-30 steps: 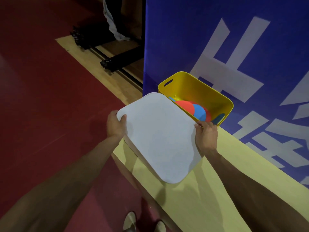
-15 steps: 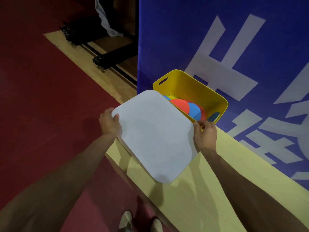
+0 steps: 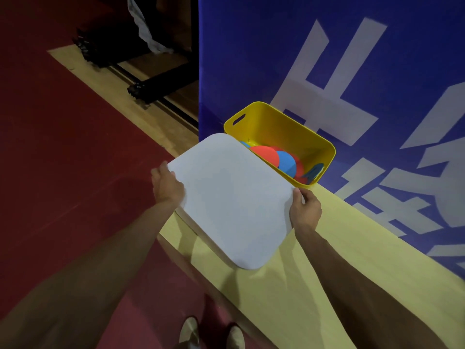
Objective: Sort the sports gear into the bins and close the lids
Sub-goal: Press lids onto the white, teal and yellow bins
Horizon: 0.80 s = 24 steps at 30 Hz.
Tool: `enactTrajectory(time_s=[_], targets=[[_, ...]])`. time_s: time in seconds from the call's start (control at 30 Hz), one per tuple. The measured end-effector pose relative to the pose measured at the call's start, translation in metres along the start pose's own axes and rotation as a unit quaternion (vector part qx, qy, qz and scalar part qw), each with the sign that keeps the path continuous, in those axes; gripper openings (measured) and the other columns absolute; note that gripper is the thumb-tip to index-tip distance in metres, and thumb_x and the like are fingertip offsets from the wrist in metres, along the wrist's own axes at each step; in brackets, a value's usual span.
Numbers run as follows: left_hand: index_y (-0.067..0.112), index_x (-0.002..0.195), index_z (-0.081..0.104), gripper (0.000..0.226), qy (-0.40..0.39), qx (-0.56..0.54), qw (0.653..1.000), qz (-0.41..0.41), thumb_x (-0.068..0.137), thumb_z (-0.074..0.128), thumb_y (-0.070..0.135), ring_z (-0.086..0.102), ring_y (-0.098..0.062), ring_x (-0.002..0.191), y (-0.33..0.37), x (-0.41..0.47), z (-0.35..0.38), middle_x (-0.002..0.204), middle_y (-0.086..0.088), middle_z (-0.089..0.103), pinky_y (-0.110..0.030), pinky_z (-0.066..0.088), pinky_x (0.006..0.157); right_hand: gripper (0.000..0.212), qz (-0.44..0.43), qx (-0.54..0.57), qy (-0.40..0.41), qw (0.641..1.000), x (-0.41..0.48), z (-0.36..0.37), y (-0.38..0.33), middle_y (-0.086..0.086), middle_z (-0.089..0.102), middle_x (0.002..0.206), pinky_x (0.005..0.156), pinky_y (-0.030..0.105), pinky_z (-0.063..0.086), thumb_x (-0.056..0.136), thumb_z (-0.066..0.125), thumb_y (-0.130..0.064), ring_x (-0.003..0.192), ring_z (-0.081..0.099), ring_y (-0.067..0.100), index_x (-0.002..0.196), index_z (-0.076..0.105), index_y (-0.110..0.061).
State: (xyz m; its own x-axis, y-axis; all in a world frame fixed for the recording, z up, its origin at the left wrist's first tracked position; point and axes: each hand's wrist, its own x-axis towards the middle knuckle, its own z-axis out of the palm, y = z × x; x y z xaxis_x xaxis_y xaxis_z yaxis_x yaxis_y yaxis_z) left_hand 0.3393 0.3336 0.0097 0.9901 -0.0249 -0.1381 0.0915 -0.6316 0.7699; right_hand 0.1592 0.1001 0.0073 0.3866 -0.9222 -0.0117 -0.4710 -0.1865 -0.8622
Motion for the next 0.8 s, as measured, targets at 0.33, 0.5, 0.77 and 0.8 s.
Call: enactTrajectory(time_s=[0.33,0.5,0.77,0.8], targets=[[0.008,0.142,0.034,0.042,0.077,-0.016,0.997,0.014,0.101,0.031,0.009,0.047,-0.031,0.120,-0.003,-0.009,0.012,0.137,-0.016,0.038,-0.036,0.040,0.100,0.027,0.005,-0.055,0.021,0.998,0.015,0.003,0.000,0.005,0.069,0.100,0.082,0.026,0.043,0.097,0.051,-0.028,0.093,0.059,0.016,0.107,0.066,-0.008],[0.009,0.141,0.037,0.041,0.089,0.017,0.996,0.019,0.100,0.032,0.009,0.050,-0.030,0.117,-0.003,-0.008,0.012,0.135,-0.014,0.041,-0.039,0.043,0.097,0.026,-0.005,-0.071,0.040,0.997,0.020,0.008,0.004,0.005,0.071,0.097,0.080,0.026,0.044,0.095,0.055,-0.029,0.087,0.059,0.015,0.103,0.070,-0.009],[0.002,0.132,0.042,0.049,0.033,0.231,0.956,0.175,0.084,0.055,0.003,0.050,-0.034,0.112,0.000,0.002,0.004,0.126,-0.020,0.048,-0.043,0.039,0.095,0.024,-0.308,-0.307,0.004,0.900,0.021,0.017,0.004,0.009,0.068,0.097,0.074,0.039,0.048,0.095,0.050,-0.024,0.089,0.059,0.030,0.103,0.068,-0.011],[0.002,0.132,0.043,0.048,0.027,0.243,0.945,0.216,0.085,0.055,0.004,0.050,-0.035,0.114,0.000,0.004,0.006,0.127,-0.021,0.049,-0.044,0.039,0.096,0.027,-0.326,-0.315,-0.010,0.891,0.019,0.018,0.001,0.009,0.069,0.100,0.076,0.039,0.047,0.096,0.047,-0.027,0.091,0.058,0.030,0.106,0.068,-0.012]])
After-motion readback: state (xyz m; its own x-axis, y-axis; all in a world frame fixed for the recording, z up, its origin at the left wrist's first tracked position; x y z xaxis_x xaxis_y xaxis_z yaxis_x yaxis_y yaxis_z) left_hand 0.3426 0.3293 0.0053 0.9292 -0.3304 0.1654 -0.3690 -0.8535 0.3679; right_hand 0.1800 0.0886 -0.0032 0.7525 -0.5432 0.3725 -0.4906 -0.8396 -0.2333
